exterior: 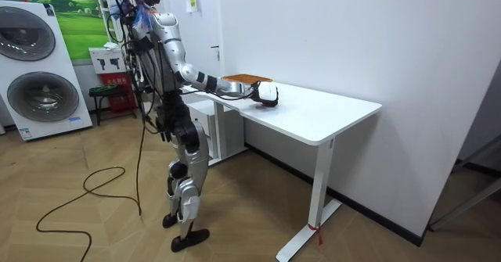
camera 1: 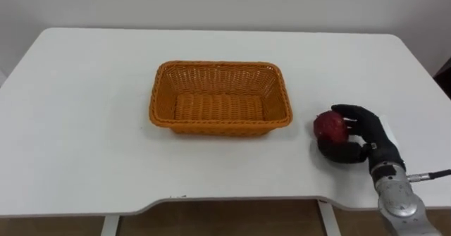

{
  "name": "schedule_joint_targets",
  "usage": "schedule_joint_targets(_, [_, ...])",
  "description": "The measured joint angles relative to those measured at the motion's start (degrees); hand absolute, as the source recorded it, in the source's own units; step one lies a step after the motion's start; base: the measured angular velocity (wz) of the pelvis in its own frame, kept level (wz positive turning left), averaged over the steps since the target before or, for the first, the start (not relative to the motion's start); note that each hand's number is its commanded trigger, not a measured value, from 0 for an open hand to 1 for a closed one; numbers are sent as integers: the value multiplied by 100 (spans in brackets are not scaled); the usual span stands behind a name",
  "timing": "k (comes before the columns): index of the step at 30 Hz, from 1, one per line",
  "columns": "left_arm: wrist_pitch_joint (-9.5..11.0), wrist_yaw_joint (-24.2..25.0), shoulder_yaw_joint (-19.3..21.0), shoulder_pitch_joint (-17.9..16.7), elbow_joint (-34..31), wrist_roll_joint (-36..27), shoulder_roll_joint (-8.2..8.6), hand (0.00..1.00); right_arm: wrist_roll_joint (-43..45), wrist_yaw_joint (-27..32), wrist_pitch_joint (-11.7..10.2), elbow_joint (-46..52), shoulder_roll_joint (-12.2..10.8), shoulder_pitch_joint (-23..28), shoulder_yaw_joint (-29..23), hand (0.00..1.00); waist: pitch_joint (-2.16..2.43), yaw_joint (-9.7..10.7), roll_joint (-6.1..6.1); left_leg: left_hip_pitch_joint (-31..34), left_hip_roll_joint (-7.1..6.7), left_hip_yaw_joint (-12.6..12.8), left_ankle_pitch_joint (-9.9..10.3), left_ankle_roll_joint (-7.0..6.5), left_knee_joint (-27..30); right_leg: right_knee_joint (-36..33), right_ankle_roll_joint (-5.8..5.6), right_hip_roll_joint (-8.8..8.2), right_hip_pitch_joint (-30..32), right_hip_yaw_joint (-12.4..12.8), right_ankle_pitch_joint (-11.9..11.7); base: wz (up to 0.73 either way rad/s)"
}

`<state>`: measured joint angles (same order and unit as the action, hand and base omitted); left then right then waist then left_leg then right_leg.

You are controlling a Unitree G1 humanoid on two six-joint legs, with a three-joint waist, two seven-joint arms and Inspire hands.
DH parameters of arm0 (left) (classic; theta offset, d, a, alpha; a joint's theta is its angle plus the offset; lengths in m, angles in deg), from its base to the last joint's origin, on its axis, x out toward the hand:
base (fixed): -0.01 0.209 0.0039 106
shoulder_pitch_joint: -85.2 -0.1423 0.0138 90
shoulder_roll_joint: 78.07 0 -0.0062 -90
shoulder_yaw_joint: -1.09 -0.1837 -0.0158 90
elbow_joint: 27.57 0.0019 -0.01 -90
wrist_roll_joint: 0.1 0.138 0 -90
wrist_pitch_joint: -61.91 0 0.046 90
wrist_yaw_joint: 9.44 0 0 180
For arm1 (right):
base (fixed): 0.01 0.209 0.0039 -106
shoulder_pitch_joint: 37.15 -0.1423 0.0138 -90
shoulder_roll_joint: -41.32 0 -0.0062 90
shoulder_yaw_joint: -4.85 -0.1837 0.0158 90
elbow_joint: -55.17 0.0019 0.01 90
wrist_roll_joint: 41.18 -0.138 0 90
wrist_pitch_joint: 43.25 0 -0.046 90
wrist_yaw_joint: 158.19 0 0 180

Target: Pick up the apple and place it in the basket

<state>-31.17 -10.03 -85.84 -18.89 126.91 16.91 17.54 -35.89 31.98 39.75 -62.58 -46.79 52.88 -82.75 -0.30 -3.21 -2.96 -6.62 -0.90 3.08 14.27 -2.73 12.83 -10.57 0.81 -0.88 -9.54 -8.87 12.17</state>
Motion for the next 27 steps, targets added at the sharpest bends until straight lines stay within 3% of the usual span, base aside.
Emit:
schedule_joint_targets(20, [-39, 3, 10, 25, 44, -8, -3, 0, -60, 105, 14, -59, -14, 1, -13, 100, 14, -31, -26, -13, -5, -15, 0, -1, 35, 1, 0, -3, -29, -56, 0, 0])
schedule_joint_targets(27, [-33, -1, 77, 131, 42, 5, -10, 0, -58, 151, 87, 700, -9, 0, -13, 100, 30, -47, 32, 92, -2, 7, -4, 1, 78, -11, 4, 12, 105, 66, -2, -3])
